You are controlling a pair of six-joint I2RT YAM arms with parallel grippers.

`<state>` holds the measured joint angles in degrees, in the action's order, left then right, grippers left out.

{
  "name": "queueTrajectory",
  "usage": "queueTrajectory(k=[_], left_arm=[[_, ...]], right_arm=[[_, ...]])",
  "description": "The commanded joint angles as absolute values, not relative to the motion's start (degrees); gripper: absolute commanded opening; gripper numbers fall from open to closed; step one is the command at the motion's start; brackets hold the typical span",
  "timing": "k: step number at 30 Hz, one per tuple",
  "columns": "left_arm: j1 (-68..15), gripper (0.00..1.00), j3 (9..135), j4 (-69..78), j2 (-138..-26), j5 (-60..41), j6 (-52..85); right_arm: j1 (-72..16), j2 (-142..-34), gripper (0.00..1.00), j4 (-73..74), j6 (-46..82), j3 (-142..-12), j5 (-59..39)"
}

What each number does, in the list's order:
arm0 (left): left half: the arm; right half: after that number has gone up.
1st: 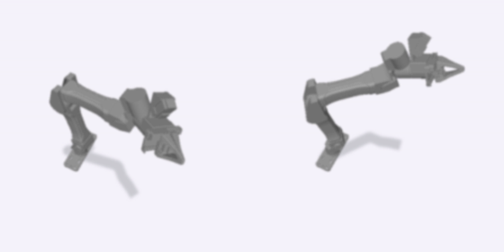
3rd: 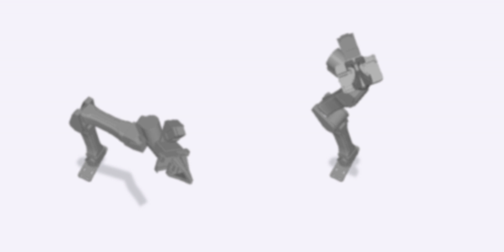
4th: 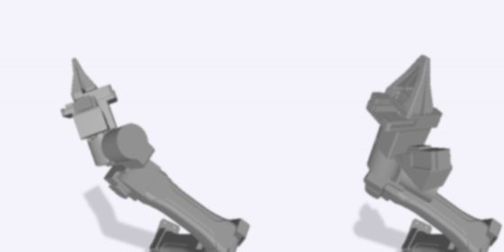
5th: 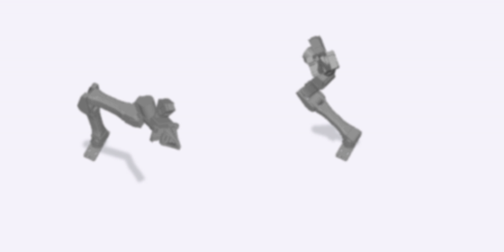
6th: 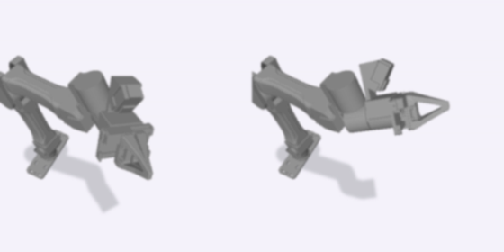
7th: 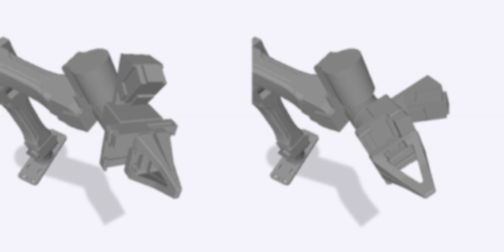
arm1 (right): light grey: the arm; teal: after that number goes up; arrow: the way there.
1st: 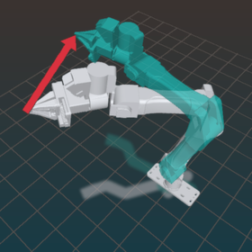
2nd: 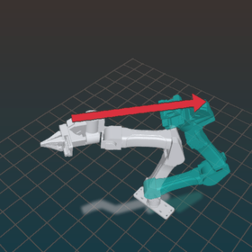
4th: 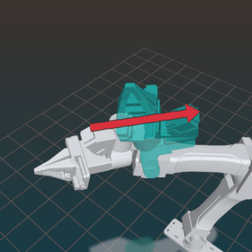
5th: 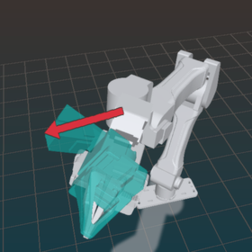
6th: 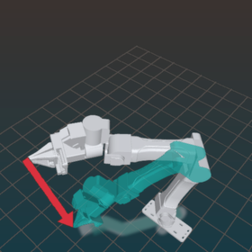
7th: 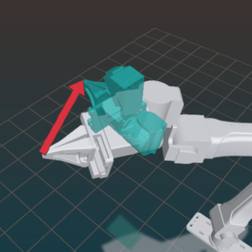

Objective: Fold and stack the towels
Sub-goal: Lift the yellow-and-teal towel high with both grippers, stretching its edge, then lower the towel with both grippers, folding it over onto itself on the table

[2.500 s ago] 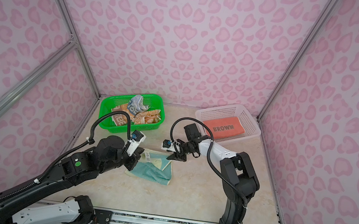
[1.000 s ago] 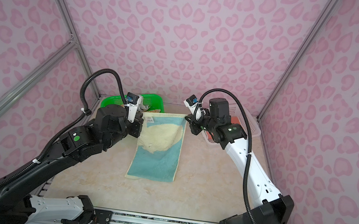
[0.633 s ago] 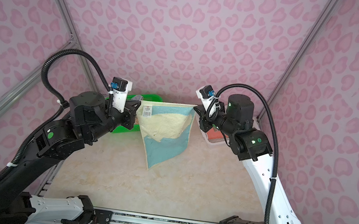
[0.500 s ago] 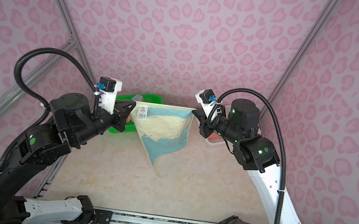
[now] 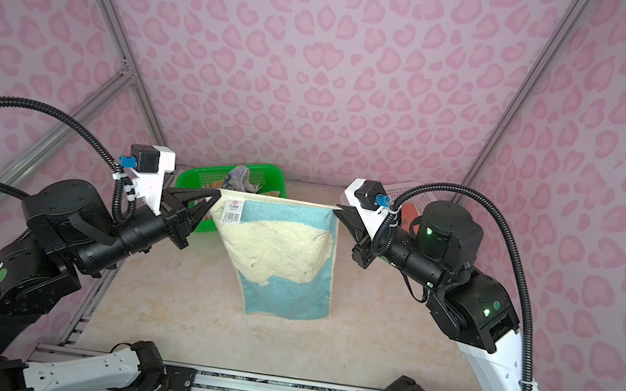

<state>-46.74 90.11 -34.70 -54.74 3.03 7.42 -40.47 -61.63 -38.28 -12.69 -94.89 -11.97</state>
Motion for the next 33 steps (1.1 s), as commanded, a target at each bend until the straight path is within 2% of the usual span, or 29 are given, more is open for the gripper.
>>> queueTrajectory(k=[1, 5, 12, 21, 27, 33], left_arm=[[-46.5, 0.03, 89.3, -32.9, -56.7, 12.1, 6.2], [-45.8, 0.03, 87.9, -31.1, -62.0, 15.6, 4.0], [-39.9, 0.03, 87.0, -26.3, -76.1, 18.7, 1.5], [-35.2, 0.03, 85.0, -21.5, -90.3, 22.5, 0.4], [-35.1, 0.03, 79.9, -17.7, -95.4, 22.3, 0.1], [-35.0, 0.03, 75.9, -15.7, -96.8, 21.4, 1.0]], right_arm=[[-39.1, -62.2, 0.00, -39.6, -12.8, -92.7, -4.1], [-33.3, -64.3, 0.00, -38.1, -12.3, -89.2, -4.9], [-25.1, -71.5, 0.00, -33.1, -12.2, -83.4, -9.1], [-24.3, -83.8, 0.00, -26.8, -12.5, -78.1, -9.7], [-24.3, -88.7, 0.00, -22.0, -11.1, -73.0, -10.9], [-24.3, -91.4, 0.00, -24.2, -10.0, -71.7, -12.8]])
